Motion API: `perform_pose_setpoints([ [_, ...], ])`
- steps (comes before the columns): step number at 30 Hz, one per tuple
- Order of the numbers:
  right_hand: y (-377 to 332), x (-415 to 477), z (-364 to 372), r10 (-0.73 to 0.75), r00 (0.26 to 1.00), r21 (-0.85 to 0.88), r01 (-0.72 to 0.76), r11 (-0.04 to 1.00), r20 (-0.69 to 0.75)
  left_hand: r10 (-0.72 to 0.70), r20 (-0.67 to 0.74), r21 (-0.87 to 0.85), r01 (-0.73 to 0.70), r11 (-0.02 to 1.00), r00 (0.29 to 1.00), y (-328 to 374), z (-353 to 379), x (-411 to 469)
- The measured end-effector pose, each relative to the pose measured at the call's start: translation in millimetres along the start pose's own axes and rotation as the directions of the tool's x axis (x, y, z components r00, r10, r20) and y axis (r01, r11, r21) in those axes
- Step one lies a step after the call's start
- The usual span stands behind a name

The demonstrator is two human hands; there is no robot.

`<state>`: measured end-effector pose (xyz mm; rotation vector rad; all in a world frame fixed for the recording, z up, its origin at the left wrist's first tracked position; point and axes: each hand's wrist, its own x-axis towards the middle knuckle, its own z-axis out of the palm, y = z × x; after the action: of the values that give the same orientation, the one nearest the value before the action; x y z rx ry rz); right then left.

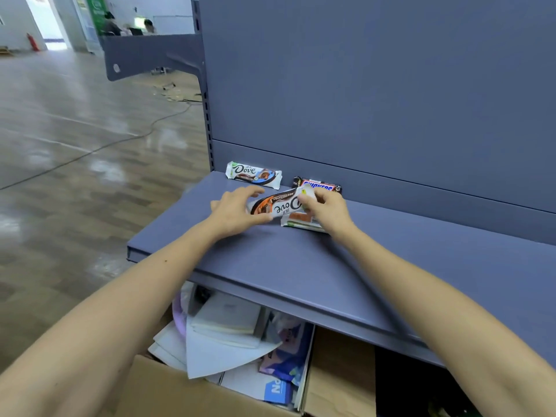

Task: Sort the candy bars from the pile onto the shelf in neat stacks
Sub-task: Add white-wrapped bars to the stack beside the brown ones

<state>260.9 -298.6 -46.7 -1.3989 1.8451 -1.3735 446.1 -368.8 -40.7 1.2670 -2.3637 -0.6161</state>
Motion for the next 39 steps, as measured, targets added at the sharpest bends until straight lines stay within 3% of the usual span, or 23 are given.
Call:
perform_pose_setpoints([
  [2,-4,2,5,0.048,0.999,0.116,-0.047,0.992,-0.007,-0.021,-0.005,-0.029,0.021,0.999,1.000,-3,-2,-3],
  [7,-8,1,17,0.106,0.994,0.204,-0.107,0.973,0.015,-0.048,-0.019,-0.021,0.048,0.999,0.999,-12,3,-8],
  [14,-29,-7,27,0.021,0.999,0.289,-0.032,0.957,0.041,0.071,-0.166,-0.049,-0.080,0.996,0.984,3,5,-4],
  [16,-35,-10,29,0.012,0.999,0.366,-0.023,0.930,0.033,0.043,-0.169,-0.191,-0.075,0.979,0.985,11,5,-4],
  [17,-36,-11,29,0.033,0.999,0.412,-0.046,0.910,0.039,-0.028,-0.176,-0.379,-0.041,0.924,0.984,14,4,-5],
  [18,-35,-11,29,0.068,0.996,0.441,-0.086,0.893,0.056,-0.129,-0.166,-0.605,0.002,0.796,0.978,16,2,-6],
  [19,-33,-12,29,0.104,0.991,0.444,-0.133,0.886,0.090,-0.240,-0.133,-0.793,0.041,0.607,0.962,17,0,-6],
  [21,-28,-15,31,0.157,0.969,0.366,-0.218,0.905,0.189,-0.385,0.006,-0.970,0.099,0.221,0.923,18,0,-4],
  [22,-25,-17,33,0.169,0.956,0.310,-0.240,0.920,0.238,-0.417,0.052,-0.988,0.108,0.112,0.907,16,1,-2],
  [24,-23,-20,37,0.170,0.938,0.226,-0.243,0.943,0.302,-0.446,0.077,-0.995,0.099,0.025,0.892,12,3,-1],
  [26,-23,-21,41,0.178,0.922,0.177,-0.249,0.952,0.343,-0.476,0.071,-0.997,0.081,0.000,0.876,6,7,-2],
  [28,-22,-20,44,0.186,0.907,0.111,-0.244,0.963,0.378,-0.510,0.058,-0.993,0.101,0.057,0.858,1,10,-3],
  [29,-20,-18,46,0.188,0.908,0.056,-0.224,0.973,0.374,-0.512,0.018,-0.973,0.133,0.190,0.859,-2,11,-3],
  [31,-16,-13,49,0.195,0.932,-0.045,-0.191,0.981,0.304,-0.405,-0.130,-0.720,0.195,0.666,0.905,-13,8,-4],
  [32,-15,-9,50,0.192,0.949,-0.082,-0.177,0.981,0.249,-0.312,-0.170,-0.487,0.196,0.851,0.935,-22,8,-5],
  [33,-14,-5,50,0.178,0.964,-0.121,-0.157,0.980,0.196,-0.239,-0.170,-0.265,0.189,0.945,0.956,-33,7,-6],
  [36,-11,12,47,0.112,0.988,-0.242,-0.085,0.967,0.101,-0.121,-0.140,0.154,0.142,0.978,0.983,-62,9,-11],
  [39,-11,29,45,0.080,0.995,-0.329,-0.054,0.943,0.064,-0.077,-0.155,0.239,0.113,0.965,0.985,-67,16,-14],
])
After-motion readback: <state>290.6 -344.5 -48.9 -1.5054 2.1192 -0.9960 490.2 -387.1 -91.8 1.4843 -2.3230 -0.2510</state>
